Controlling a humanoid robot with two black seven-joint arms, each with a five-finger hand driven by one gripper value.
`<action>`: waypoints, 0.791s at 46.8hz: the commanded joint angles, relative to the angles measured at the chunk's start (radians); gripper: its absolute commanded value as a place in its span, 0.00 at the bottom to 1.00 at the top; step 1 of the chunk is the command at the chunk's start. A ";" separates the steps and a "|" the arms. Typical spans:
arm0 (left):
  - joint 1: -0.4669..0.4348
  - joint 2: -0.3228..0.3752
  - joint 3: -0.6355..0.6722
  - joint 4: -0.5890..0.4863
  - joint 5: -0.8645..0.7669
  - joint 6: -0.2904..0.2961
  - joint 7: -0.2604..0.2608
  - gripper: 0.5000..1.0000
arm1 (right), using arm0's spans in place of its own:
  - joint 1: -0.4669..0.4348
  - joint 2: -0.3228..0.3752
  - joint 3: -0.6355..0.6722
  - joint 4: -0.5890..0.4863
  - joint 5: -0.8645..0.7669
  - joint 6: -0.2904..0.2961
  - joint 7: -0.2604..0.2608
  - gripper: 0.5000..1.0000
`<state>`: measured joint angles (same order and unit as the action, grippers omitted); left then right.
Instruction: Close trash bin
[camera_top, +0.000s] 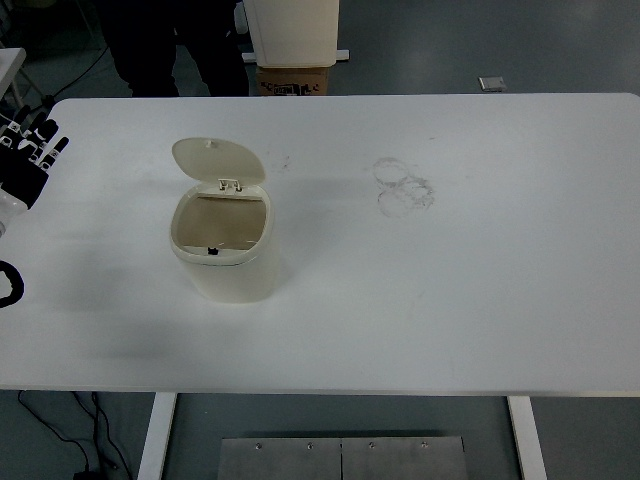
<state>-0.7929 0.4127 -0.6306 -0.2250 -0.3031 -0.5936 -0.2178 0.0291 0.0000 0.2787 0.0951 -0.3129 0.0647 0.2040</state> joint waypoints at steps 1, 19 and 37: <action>0.001 -0.002 0.000 0.000 -0.001 0.000 0.000 1.00 | 0.000 0.000 0.000 0.000 0.000 0.000 0.000 0.98; 0.000 0.001 0.002 0.001 0.007 -0.002 0.000 1.00 | 0.000 0.000 0.000 0.000 0.000 0.000 0.000 0.98; -0.012 0.009 0.006 0.001 0.018 0.001 0.000 1.00 | 0.000 0.000 0.000 0.000 0.000 0.000 0.000 0.98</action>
<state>-0.8048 0.4216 -0.6265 -0.2239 -0.2871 -0.5918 -0.2190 0.0292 0.0000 0.2791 0.0951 -0.3129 0.0642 0.2040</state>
